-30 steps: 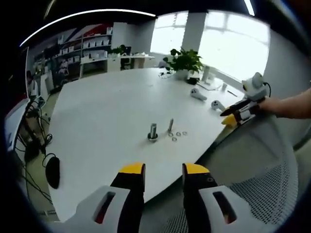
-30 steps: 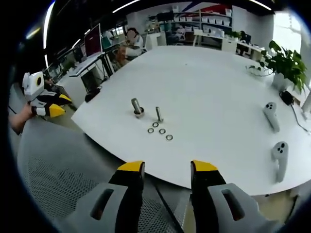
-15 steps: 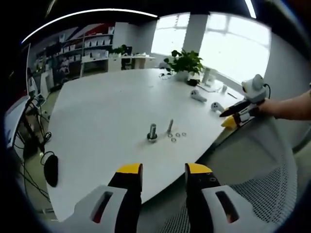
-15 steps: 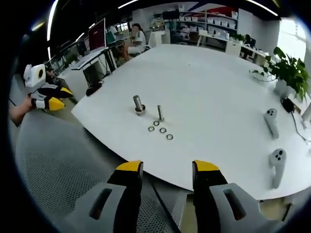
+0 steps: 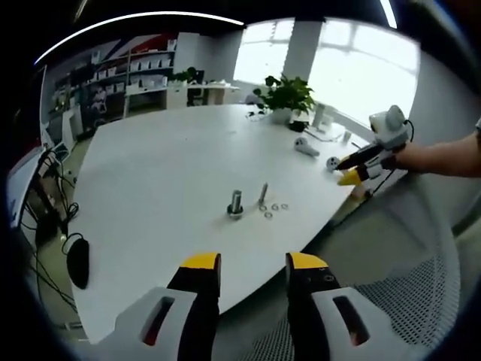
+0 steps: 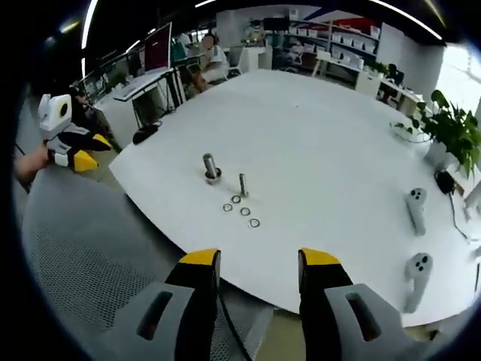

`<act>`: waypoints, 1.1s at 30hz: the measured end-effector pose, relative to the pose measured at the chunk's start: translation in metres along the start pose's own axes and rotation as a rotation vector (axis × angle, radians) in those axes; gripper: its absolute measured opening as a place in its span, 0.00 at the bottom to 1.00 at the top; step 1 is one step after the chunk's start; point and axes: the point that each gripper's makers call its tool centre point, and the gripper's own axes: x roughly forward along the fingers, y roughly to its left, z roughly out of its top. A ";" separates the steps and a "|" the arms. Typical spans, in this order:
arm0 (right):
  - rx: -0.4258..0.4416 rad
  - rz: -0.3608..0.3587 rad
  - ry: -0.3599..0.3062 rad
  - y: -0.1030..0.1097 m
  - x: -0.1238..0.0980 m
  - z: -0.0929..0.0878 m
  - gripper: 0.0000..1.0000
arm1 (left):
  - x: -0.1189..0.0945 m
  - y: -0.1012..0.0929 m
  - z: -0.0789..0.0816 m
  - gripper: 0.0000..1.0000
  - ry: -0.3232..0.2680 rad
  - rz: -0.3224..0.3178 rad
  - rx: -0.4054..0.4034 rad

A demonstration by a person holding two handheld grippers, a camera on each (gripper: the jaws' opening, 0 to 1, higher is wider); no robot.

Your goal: Place the washer onto the threaded stud by aligning its center hole with the stud, sliding it down to the base, and recovering from edge contact or off-axis alignment until the washer reaches the visible bottom stop.

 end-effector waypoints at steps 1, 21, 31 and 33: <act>-0.015 0.005 0.009 0.001 0.005 0.002 0.43 | 0.000 0.000 0.000 0.33 -0.003 0.000 -0.002; -0.256 0.080 0.154 0.033 0.071 0.005 0.43 | -0.002 0.003 0.002 0.32 -0.021 0.001 -0.033; -0.236 0.074 0.182 0.023 0.089 0.001 0.44 | -0.002 0.004 -0.001 0.32 -0.012 0.002 -0.049; -0.219 0.083 0.190 0.022 0.094 0.000 0.44 | 0.000 0.003 -0.004 0.32 0.006 -0.004 -0.053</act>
